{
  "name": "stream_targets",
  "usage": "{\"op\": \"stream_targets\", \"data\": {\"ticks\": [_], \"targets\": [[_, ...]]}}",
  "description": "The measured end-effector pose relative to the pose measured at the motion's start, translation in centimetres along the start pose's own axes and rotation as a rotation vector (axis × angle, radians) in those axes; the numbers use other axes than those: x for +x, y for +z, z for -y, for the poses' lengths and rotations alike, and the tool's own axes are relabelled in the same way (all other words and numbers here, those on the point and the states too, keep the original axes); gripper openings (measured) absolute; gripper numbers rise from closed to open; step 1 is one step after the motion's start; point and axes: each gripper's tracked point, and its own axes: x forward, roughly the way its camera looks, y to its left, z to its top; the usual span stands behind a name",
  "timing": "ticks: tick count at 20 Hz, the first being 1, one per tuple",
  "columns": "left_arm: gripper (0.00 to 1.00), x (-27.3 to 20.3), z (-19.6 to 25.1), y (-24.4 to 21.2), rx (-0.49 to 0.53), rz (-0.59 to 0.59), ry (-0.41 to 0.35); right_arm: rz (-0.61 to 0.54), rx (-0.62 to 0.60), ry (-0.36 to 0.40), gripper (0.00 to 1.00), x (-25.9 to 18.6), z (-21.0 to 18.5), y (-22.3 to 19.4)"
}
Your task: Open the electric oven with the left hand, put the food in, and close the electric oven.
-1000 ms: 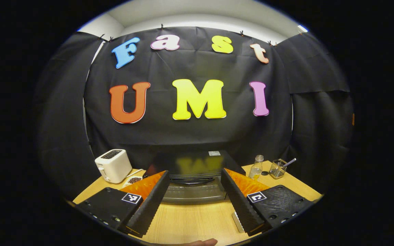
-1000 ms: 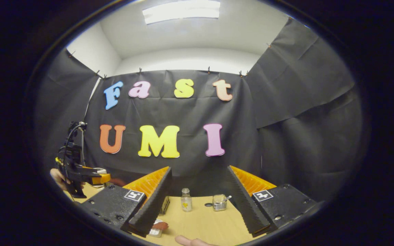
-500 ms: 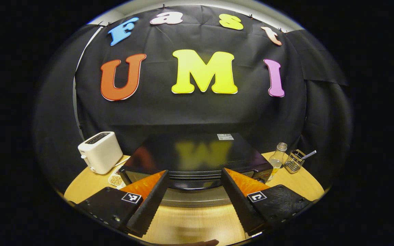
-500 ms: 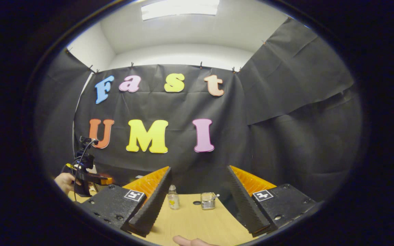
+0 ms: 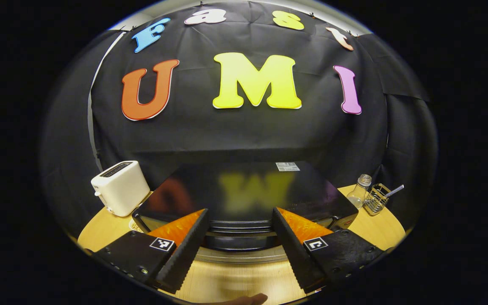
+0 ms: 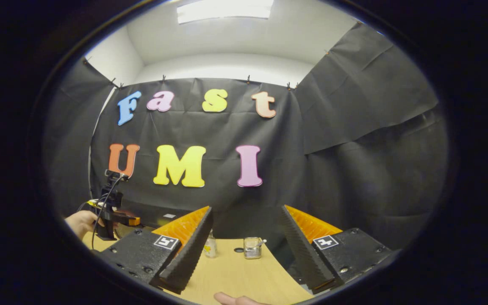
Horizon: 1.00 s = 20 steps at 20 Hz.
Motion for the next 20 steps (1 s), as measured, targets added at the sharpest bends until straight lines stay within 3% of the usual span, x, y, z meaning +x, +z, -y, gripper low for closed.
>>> {"op": "stream_targets", "data": {"ticks": [13, 20], "targets": [[0.95, -5.0, -0.2, -2.8, 0.018, 0.007, -0.03, 0.018, 0.014, -0.015, 0.97, -4.0, 0.4, 1.2], [0.95, -8.3, -0.1, -6.3, 0.026, 0.0, -0.042, 0.003, 0.02, 0.028, 1.0, -5.8, -1.2, 2.0]]}}
